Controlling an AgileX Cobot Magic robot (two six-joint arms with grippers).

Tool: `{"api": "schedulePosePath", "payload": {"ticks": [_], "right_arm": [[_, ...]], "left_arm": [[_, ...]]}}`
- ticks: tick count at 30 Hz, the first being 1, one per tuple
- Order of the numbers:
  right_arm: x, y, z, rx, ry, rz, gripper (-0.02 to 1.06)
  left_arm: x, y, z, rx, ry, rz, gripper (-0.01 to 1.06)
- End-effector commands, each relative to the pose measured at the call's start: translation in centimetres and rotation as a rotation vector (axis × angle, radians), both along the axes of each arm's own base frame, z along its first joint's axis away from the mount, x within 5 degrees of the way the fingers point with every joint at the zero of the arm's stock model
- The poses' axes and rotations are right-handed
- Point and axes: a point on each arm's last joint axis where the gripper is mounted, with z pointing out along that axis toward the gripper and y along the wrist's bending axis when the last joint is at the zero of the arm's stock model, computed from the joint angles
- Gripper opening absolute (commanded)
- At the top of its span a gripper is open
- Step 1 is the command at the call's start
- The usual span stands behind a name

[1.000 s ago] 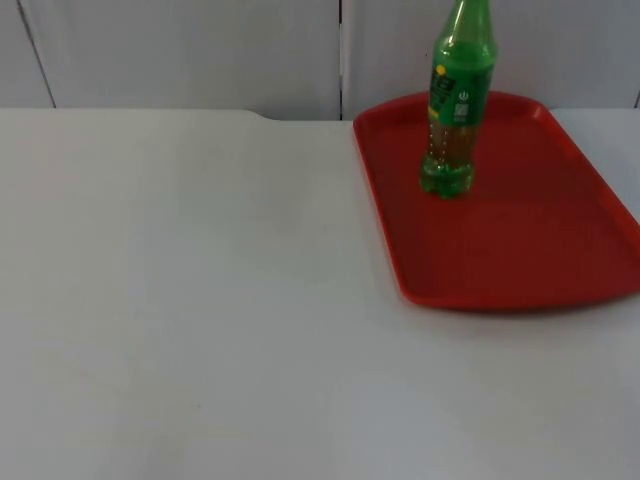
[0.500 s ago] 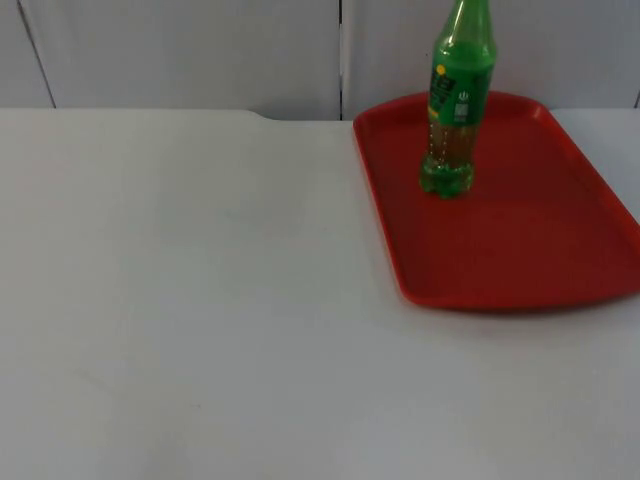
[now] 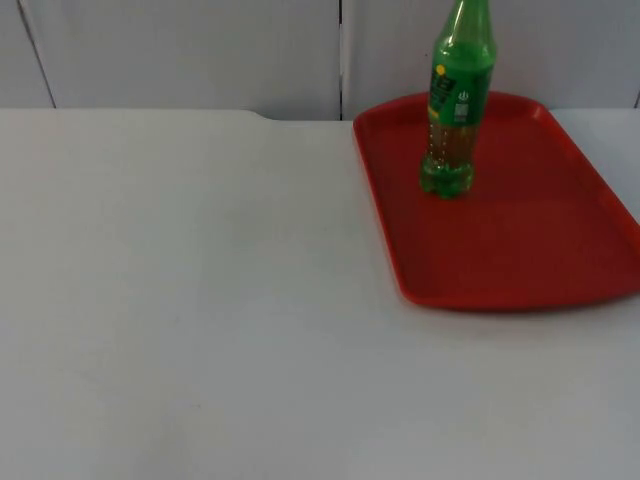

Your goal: Place the bottle upright on the tray.

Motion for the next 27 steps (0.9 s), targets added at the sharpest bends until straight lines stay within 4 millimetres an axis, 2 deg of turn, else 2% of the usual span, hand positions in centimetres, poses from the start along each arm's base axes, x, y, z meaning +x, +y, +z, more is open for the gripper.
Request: {"api": "schedulePosePath", "payload": {"ticks": [1,5,9,10,15,16,21,22,27], "right_arm": [[-1.1,-0.8,0.4,0.074,-0.058,0.037,0.00],[-3.5,-3.2,-0.2,0.135,-0.134,0.091,0.00],[-6.3,-6.3,-2.1,0.156,-0.205,0.137,0.00],[-6.3,-6.3,-2.1,0.156,-0.205,0.137,0.00],[-9.7,-10.2,-4.0,0.188,-0.242,0.162,0.00],[-9.7,-10.2,-4.0,0.188,-0.242,0.162,0.00],[-12.5,-14.0,-5.2,0.191,-0.304,0.163,0.00],[-12.5,-14.0,-5.2,0.191,-0.304,0.163,0.00],[-14.6,-17.3,-5.5,0.184,-0.384,0.135,0.00]], "left_arm": [[0.0,0.0,-0.1,0.002,-0.003,0.001,1.05],[0.0,0.0,-0.1,0.002,-0.003,0.001,1.05],[0.0,0.0,-0.1,0.002,-0.003,0.001,1.05],[0.0,0.0,-0.1,0.002,-0.003,0.001,1.05],[0.0,0.0,-0.1,0.002,-0.003,0.001,1.05],[0.0,0.0,-0.1,0.002,-0.003,0.001,1.05],[0.0,0.0,-0.1,0.002,-0.003,0.001,1.05],[0.0,0.0,-0.1,0.002,-0.003,0.001,1.05],[0.0,0.0,-0.1,0.002,-0.003,0.001,1.05]]}}
